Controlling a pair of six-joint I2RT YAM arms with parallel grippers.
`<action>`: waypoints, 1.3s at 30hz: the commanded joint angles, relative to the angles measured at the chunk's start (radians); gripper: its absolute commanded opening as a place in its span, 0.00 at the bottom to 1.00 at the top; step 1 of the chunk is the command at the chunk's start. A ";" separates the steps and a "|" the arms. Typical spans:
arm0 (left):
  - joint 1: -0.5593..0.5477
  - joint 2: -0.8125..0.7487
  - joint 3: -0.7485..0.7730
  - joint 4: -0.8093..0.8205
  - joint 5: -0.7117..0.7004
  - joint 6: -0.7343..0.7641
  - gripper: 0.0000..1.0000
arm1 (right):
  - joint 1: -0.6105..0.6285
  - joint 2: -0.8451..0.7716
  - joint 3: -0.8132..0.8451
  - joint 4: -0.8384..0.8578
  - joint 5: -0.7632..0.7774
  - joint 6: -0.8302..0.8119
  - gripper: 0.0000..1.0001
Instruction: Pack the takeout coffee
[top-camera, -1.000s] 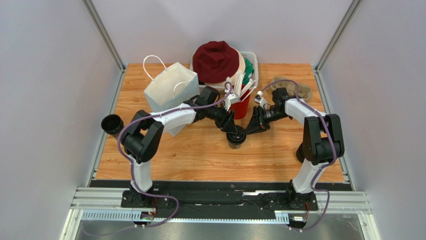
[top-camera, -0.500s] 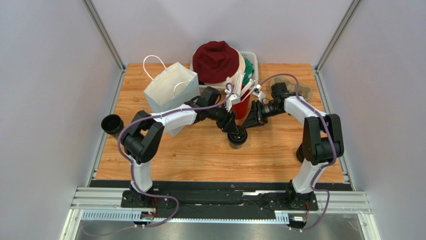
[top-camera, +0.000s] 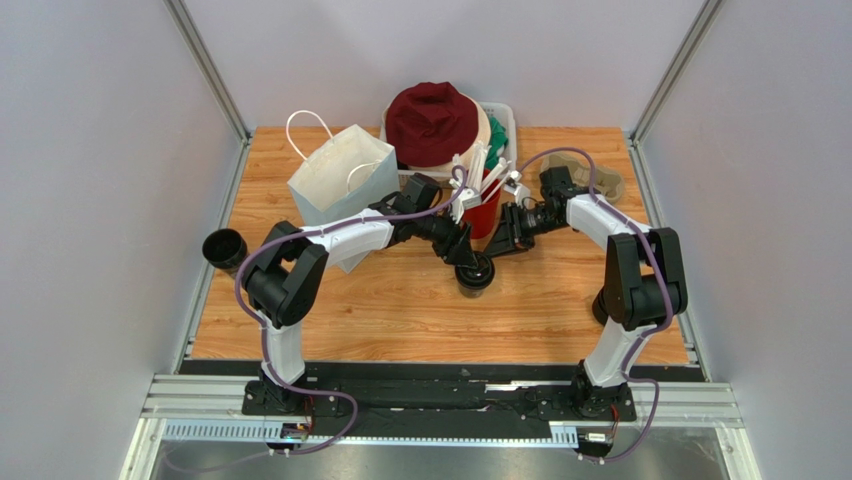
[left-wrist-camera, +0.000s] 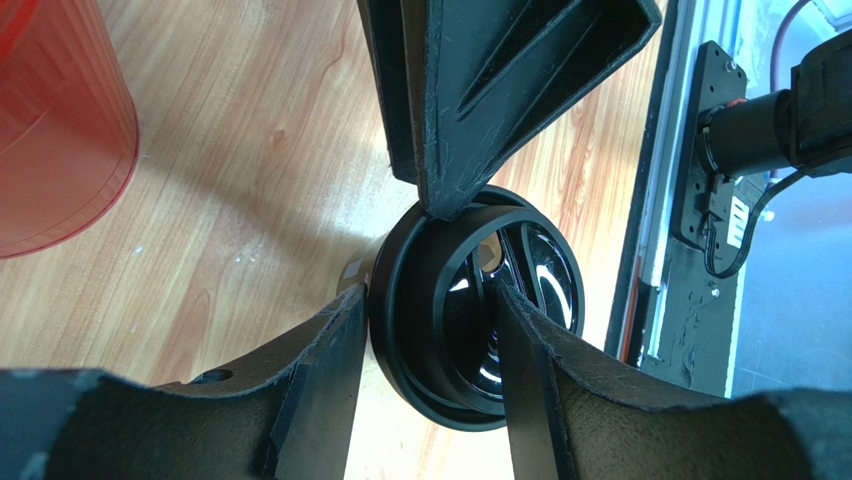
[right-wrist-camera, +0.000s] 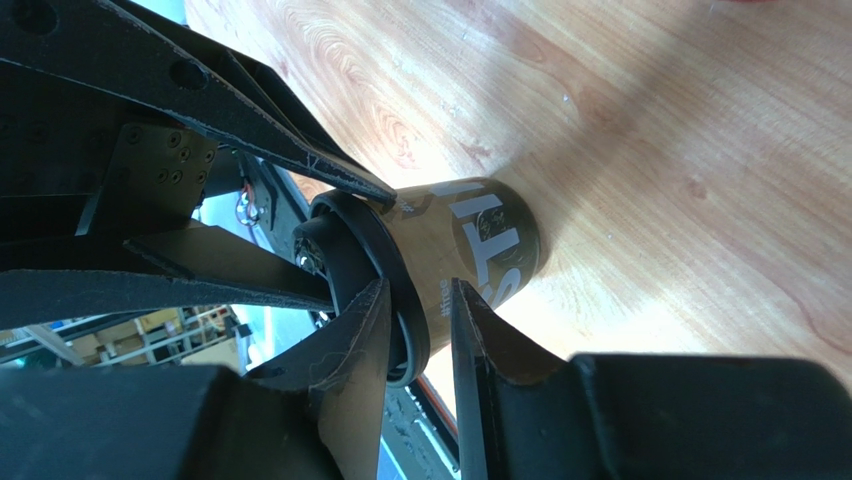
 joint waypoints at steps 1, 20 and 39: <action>-0.018 0.090 -0.065 -0.147 -0.218 0.113 0.57 | 0.043 -0.005 -0.047 0.016 0.136 -0.022 0.31; -0.023 0.072 -0.091 -0.168 -0.284 0.144 0.57 | 0.081 -0.148 0.011 -0.002 0.293 -0.014 0.35; -0.023 0.064 -0.102 -0.165 -0.318 0.112 0.57 | 0.043 -0.150 -0.061 -0.035 0.076 -0.022 0.53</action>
